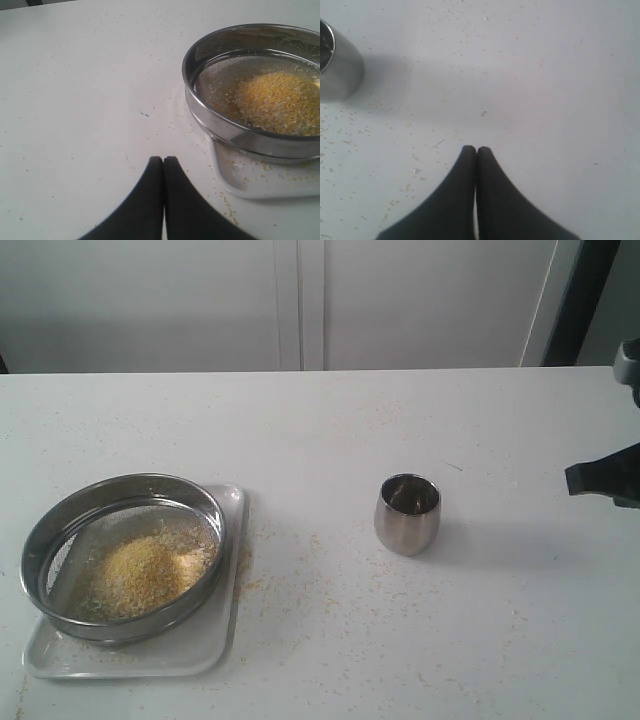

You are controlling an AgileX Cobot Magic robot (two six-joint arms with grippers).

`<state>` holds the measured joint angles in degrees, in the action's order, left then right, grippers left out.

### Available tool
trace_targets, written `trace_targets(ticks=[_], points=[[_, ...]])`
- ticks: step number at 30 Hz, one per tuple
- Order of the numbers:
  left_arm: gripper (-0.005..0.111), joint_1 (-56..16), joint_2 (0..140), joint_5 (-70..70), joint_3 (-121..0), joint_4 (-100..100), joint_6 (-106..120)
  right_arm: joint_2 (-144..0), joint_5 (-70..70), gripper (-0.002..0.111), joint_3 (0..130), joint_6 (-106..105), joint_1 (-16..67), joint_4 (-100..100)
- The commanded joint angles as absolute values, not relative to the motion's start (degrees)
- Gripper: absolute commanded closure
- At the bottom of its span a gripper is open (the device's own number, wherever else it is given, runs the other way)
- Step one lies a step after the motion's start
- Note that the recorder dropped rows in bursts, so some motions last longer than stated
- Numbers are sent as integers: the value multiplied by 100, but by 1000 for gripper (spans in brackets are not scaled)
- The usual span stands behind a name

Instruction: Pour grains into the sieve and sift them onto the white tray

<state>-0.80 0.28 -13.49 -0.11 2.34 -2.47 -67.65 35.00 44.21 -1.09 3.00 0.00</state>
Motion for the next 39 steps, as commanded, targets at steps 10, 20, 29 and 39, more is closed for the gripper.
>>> trace_targets(ticks=[10, 20, 29, 39], points=[[107, -68, 0, -490, 0, -364, -694, -6726, 3356, 108, 4449, -176, 275, 0], [107, -68, 0, 1018, 0, -729, -2213, -6726, 3343, 108, 4449, -176, 275, 0], [107, -68, 657, -702, -1014, -677, -2133, -6726, 3314, 108, 4449, -176, 275, 0], [107, -68, 3390, -3091, -3198, -701, -214, -6726, 3314, 108, 4449, -176, 275, 0]])
